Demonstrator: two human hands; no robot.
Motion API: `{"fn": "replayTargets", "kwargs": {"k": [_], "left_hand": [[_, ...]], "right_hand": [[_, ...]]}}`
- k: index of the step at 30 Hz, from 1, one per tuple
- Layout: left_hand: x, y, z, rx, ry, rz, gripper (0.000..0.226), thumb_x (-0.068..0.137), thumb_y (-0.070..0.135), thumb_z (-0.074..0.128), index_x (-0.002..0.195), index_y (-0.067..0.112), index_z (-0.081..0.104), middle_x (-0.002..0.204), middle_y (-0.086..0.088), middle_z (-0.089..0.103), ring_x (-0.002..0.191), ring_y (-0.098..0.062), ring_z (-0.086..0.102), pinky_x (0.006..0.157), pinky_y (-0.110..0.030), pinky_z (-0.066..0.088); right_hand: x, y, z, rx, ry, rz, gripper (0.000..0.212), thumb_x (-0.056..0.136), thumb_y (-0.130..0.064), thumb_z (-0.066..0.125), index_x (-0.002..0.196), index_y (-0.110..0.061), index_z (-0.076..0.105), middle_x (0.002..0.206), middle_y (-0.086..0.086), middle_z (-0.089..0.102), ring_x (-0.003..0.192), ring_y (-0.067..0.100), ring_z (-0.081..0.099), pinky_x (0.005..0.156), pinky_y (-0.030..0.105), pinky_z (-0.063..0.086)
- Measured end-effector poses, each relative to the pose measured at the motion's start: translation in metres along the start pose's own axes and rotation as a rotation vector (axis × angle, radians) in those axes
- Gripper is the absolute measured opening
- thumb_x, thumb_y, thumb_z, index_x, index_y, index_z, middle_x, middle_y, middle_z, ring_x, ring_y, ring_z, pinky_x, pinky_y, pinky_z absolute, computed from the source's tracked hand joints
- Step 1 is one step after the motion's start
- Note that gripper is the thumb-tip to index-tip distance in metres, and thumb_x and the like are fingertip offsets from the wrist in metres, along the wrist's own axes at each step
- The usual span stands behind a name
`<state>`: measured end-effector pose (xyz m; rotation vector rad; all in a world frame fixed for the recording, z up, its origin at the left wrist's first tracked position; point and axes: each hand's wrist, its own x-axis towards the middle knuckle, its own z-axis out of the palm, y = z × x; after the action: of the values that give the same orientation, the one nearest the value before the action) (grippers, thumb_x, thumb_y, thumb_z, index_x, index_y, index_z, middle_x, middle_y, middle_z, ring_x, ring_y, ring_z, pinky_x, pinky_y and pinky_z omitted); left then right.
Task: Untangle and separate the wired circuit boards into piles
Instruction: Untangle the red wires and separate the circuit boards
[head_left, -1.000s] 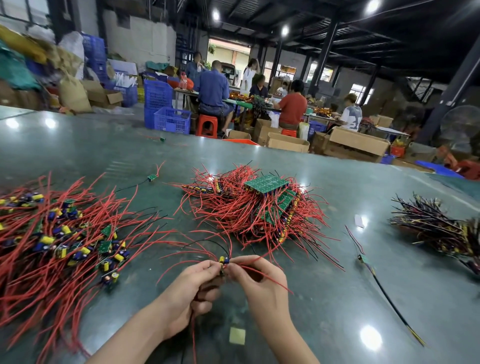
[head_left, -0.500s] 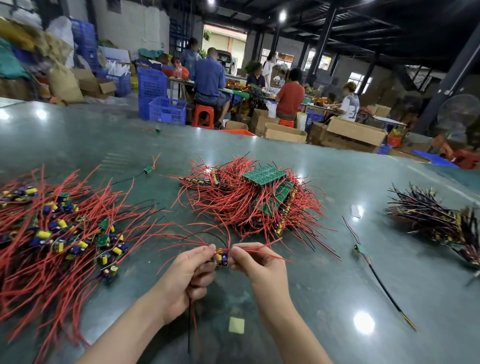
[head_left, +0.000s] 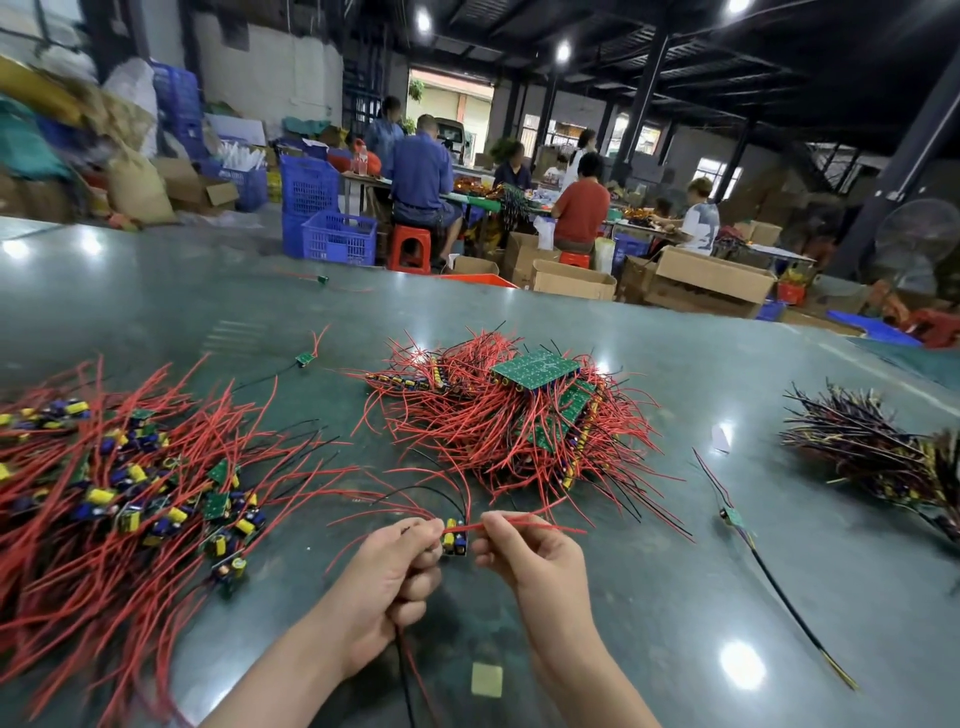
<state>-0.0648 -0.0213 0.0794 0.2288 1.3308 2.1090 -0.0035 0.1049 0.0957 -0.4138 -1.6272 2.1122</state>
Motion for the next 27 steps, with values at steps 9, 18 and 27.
{"fn": "replayTargets", "kwargs": {"k": [9,18,27], "left_hand": [[0.003,-0.001,-0.003,0.092,0.003,0.035,0.03,0.093,0.017,0.05,0.067,0.019,0.037,0.057,0.006,0.03,0.039,-0.004,0.019,0.034,-0.009,0.016],[0.006,0.001,-0.009,0.113,0.07,0.084,0.029,0.094,0.016,0.05,0.068,0.017,0.038,0.056,0.007,0.029,0.038,-0.004,0.02,0.032,-0.01,0.017],[0.002,-0.006,-0.001,0.136,0.084,0.144,0.029,0.095,0.013,0.049,0.068,0.016,0.038,0.053,0.007,0.029,0.038,-0.004,0.02,0.033,-0.01,0.016]], "right_hand": [[0.005,0.003,-0.003,-0.298,0.166,-0.176,0.014,0.081,-0.007,0.07,0.068,-0.012,0.071,0.054,0.003,0.065,0.049,0.008,0.059,0.053,0.015,0.046],[0.013,0.01,-0.006,-0.153,0.149,-0.221,0.013,0.089,-0.004,0.058,0.081,-0.007,0.067,0.064,0.0,0.062,0.054,0.009,0.056,0.057,0.022,0.048],[0.017,0.01,-0.015,-0.344,0.265,-0.315,0.025,0.089,-0.005,0.06,0.07,-0.019,0.068,0.054,-0.008,0.057,0.05,0.005,0.051,0.054,0.018,0.045]]}}
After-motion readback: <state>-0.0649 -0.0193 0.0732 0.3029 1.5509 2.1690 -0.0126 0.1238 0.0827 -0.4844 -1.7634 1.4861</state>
